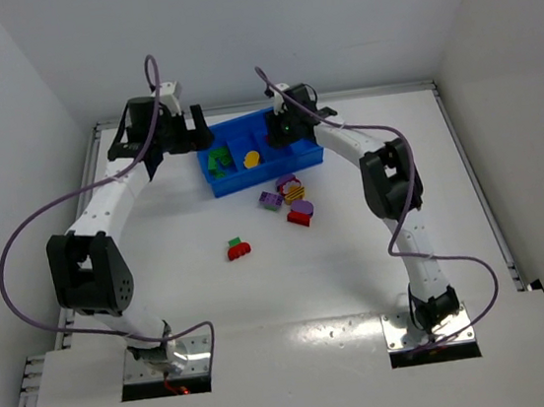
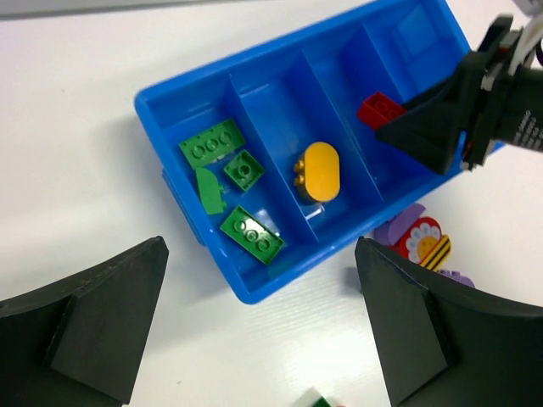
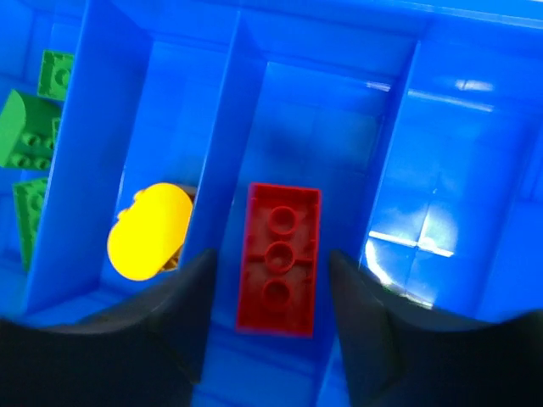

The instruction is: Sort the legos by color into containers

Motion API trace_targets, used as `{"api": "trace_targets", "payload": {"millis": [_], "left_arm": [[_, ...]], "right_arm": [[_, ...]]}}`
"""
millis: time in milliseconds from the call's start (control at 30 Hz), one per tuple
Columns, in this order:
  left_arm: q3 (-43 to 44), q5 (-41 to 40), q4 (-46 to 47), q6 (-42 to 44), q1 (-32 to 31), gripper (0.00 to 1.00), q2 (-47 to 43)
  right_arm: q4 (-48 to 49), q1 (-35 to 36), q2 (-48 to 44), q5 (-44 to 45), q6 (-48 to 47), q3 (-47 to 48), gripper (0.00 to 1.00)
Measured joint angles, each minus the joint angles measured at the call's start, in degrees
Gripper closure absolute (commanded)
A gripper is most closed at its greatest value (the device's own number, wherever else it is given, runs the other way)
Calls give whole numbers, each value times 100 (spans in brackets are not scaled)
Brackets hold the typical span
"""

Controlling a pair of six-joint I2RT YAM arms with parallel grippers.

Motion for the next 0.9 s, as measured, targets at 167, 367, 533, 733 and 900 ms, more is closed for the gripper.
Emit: {"api": "trace_targets", "payload": {"millis": [167,367,533,733,900], "left_arm": [[-142,417,0,133,0,0,-31],[-927,1456,138,872,4,3,-426],[-1034,2151,-1099,2916,0,12,-879],[-2061,2153,-2494,5779,-98,14,-1561],[-3042,2103,-3128,8432,-157,14,-1711]], "right_arm": [[44,24,-2,-72,-94,20,17],[44,35,-149,-588,-146,-48,16],[35,0,-1228,-774,-155,-763,16],[238,-372,-3261,-828,-542,-2190,16],[286,-789,-3978,-826,-723,-3178,16]]}}
